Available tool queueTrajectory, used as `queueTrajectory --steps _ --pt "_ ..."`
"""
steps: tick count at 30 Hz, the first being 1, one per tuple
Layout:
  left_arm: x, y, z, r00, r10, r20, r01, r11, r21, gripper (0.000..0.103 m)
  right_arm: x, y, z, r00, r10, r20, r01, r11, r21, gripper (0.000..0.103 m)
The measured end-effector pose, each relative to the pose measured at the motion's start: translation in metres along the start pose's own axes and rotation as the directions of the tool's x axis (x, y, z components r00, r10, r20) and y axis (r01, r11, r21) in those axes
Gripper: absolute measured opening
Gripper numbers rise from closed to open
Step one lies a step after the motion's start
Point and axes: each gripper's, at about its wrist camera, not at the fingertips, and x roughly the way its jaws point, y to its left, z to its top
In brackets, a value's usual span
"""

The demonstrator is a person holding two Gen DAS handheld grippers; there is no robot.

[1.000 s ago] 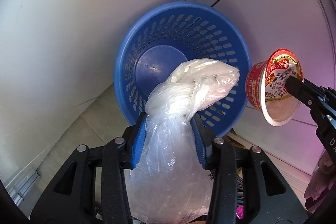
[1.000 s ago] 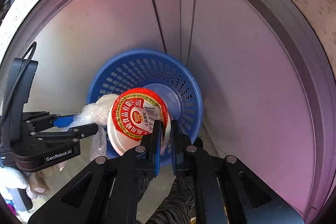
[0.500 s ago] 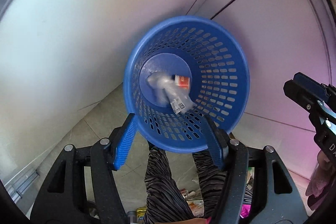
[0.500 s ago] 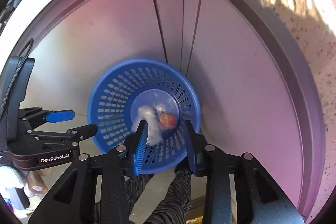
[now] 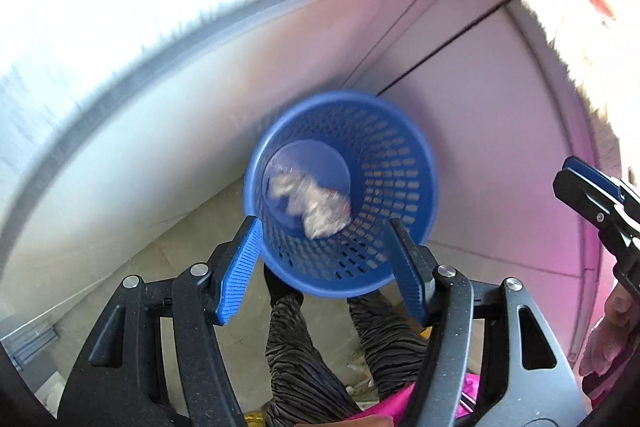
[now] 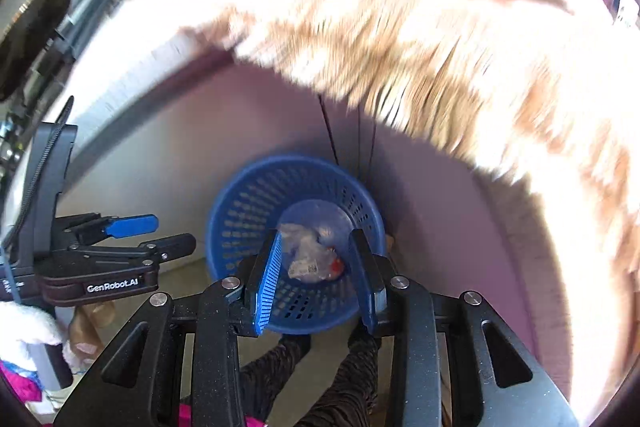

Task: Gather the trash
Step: 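Open both tools to drop the bag and cup into the wastebasket, then raise both tools back over the counter toward the remaining trash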

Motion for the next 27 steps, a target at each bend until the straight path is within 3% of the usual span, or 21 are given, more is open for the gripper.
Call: queueTrajectory --steps 4,7,10,16,27 --pt "-0.022 -0.013 0.013 0.999 -0.022 0.046 0.022 1.000 -0.004 0.065 -0.029 -0.009 0.009 0.998 0.029 0.049 -0.029 1.000 0.006 0.034" --pt "-0.040 -0.026 0.027 0.995 -0.051 0.082 0.052 0.999 -0.005 0.065 -0.051 -0.020 0.017 0.994 0.050 0.092 -0.052 0.999 0.014 0.044" --pt "-0.054 -0.040 0.039 0.991 -0.085 0.105 0.086 0.996 -0.006 0.074 -0.074 -0.033 0.023 0.989 0.063 0.132 -0.067 0.998 0.021 0.046" --pt "-0.081 -0.075 0.070 0.977 -0.170 0.129 0.171 0.985 0.006 0.074 -0.112 -0.066 0.036 0.978 0.067 0.199 -0.078 0.996 0.049 0.056" --pt "-0.119 -0.163 0.131 0.948 -0.281 0.150 0.257 0.953 0.160 0.080 -0.168 -0.140 0.064 0.944 0.019 0.329 -0.056 0.993 0.106 0.064"
